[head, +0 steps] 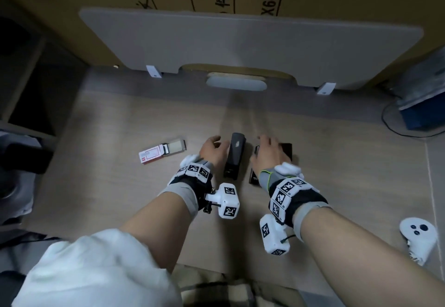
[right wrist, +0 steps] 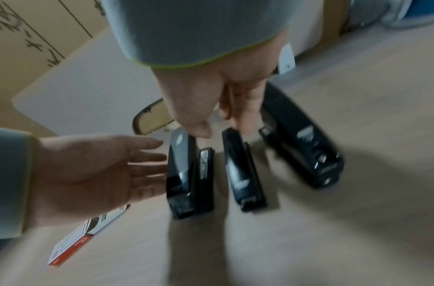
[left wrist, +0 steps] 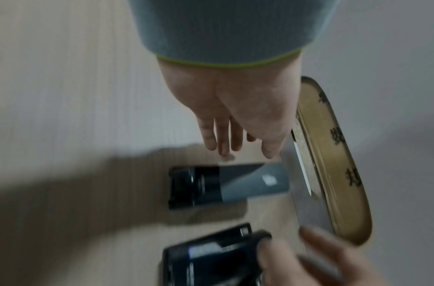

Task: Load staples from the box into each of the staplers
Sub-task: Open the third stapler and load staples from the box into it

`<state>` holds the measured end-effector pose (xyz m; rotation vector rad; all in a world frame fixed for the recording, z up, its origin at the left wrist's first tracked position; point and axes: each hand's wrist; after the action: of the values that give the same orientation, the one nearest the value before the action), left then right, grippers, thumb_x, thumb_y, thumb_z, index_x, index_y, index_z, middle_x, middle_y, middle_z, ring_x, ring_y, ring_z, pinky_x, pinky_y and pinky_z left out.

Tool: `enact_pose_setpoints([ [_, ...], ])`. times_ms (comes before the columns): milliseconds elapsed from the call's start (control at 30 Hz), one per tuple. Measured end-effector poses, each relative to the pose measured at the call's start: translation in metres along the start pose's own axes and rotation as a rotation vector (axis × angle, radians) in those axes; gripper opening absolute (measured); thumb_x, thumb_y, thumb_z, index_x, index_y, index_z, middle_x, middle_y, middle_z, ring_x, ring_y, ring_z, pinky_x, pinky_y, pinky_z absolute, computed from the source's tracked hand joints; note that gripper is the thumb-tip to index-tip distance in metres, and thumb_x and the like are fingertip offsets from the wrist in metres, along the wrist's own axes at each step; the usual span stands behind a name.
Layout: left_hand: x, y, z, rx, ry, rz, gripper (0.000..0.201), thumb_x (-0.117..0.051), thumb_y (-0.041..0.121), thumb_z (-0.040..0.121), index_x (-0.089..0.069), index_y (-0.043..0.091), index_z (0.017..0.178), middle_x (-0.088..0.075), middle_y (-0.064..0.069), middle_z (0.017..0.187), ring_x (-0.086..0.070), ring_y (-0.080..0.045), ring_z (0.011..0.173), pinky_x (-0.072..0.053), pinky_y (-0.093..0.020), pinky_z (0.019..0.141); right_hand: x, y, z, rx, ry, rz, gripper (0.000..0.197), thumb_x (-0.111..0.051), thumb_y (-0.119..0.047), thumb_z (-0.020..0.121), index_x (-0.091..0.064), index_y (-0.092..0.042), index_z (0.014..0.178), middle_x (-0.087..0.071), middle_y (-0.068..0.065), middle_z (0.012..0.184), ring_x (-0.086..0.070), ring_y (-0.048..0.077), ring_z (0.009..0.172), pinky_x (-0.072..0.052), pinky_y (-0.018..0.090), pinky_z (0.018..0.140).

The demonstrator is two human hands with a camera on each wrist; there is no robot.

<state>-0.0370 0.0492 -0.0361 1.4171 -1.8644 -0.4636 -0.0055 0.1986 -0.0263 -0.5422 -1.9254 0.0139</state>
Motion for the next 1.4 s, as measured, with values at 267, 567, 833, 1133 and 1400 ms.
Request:
enact_pose_setpoints([
  [267, 0.055, -0.028, 0.015, 0.009, -0.019, -0.095, 0.027, -0.063, 0.009, 0.089, -0.062, 0.009, 0.116, -0.072, -0.012, 0.104, -0.068, -0.02, 0.075, -0.059, -0.029, 0.068, -0.034, -0.011, 0.011, -0.188, -0.161, -0.012, 0.051, -0.058, -0.011, 0.087, -0.033, -0.011, 0.132, -0.052, 0.023, 0.126, -0.061, 0.04, 0.104, -0.048, 0.045, 0.079],
  [567, 0.096, 0.001, 0.031, 0.0, -0.103, -0.232, 0.018, -0.058, 0.009, 0.093, -0.06, 0.006, 0.111, -0.064, -0.004, 0.078, -0.059, -0.008, 0.048, -0.048, -0.018, 0.044, 0.027, -0.079, -0.005, -0.091, 0.179, 0.05, 0.066, -0.059, -0.018, 0.084, -0.028, -0.03, 0.141, -0.048, 0.011, 0.131, -0.06, 0.039, 0.095, -0.045, 0.04, 0.068],
  [833, 0.138, 0.015, 0.036, -0.02, -0.231, -0.476, 0.019, -0.052, 0.026, 0.101, -0.058, 0.008, 0.098, -0.066, -0.011, 0.09, -0.067, -0.019, 0.071, -0.058, -0.024, 0.059, 0.016, -0.16, -0.017, 0.292, -0.006, 0.222, 0.054, -0.062, -0.018, 0.078, -0.037, -0.034, 0.123, -0.06, -0.001, 0.115, -0.063, 0.031, 0.094, -0.053, 0.041, 0.075],
  [1133, 0.201, -0.06, 0.068, 0.195, 0.135, -0.438, 0.026, -0.046, 0.01, 0.101, -0.052, 0.008, 0.075, -0.058, -0.019, 0.077, -0.054, -0.023, 0.054, -0.052, -0.026, 0.042, -0.031, -0.203, -0.023, 0.321, -0.039, 0.203, 0.036, -0.065, -0.022, 0.074, -0.039, -0.029, 0.098, -0.065, -0.007, 0.092, -0.063, 0.026, 0.079, -0.053, 0.04, 0.071],
  [1400, 0.208, -0.094, 0.058, 0.274, 0.209, -0.281, 0.035, -0.041, 0.0, 0.1, -0.049, -0.009, 0.133, -0.062, -0.024, 0.126, -0.062, -0.022, 0.086, -0.057, -0.03, 0.073, -0.03, -0.146, -0.018, 0.345, -0.111, 0.002, 0.038, -0.062, -0.019, 0.089, -0.057, -0.033, 0.124, -0.064, -0.006, 0.12, -0.059, 0.021, 0.112, -0.045, 0.029, 0.086],
])
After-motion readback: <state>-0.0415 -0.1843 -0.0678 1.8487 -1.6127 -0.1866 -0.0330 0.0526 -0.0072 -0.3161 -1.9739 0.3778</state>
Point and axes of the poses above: each hand's wrist, its own z-axis towards the middle knuckle, its own x-axis out of the back of the hand, y = z × x
